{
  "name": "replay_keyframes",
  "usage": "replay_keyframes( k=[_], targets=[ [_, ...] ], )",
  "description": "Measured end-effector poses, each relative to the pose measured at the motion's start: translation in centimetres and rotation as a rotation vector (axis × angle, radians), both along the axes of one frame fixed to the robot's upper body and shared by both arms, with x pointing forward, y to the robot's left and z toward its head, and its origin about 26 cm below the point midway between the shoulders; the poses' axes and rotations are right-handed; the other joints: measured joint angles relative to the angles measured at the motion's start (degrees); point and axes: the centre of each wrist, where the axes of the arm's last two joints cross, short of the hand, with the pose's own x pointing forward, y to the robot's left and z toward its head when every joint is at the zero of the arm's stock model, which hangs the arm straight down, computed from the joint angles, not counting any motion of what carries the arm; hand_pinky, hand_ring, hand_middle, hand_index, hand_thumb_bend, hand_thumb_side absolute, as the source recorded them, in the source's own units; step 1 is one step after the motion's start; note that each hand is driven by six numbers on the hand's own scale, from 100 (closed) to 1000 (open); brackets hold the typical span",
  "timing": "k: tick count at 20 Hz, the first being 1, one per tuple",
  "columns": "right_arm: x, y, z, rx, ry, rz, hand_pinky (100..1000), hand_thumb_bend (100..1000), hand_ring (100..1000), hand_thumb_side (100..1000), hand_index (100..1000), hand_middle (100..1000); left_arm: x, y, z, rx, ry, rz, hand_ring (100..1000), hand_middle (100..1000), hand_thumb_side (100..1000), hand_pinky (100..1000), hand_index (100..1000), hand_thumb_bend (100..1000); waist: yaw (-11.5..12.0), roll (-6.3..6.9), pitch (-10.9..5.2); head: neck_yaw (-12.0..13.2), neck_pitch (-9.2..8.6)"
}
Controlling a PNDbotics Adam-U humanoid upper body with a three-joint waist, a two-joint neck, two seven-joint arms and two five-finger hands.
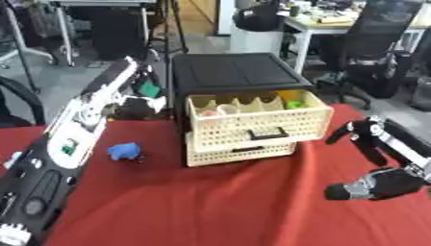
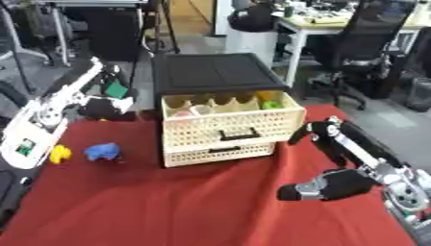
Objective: Pick up objects from table and place into drawer.
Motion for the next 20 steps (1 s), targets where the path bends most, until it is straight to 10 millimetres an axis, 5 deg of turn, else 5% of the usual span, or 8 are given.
replay_keyframes(
  k=[9, 20],
  targets=[
    [0.2, 0.6, 0.8, -0.003, -0.019, 0.031, 100, 1000, 100, 632, 661, 100, 0.3, -1.1, -0.8, -0.049, -0.019, 0.005, 334, 301, 170, 466, 479, 100, -3.79, 0.62, 1.46, 1.01, -1.49],
    [0.2, 0.9, 0.9, 0.006, -0.017, 0.044, 100, 1000, 100, 625, 662, 100, 0.1, -2.6, -1.3, -0.055, -0.016, -0.055, 352, 320, 164, 478, 499, 100, -4.47, 1.04, 1.63, 1.36, -1.96]
  ],
)
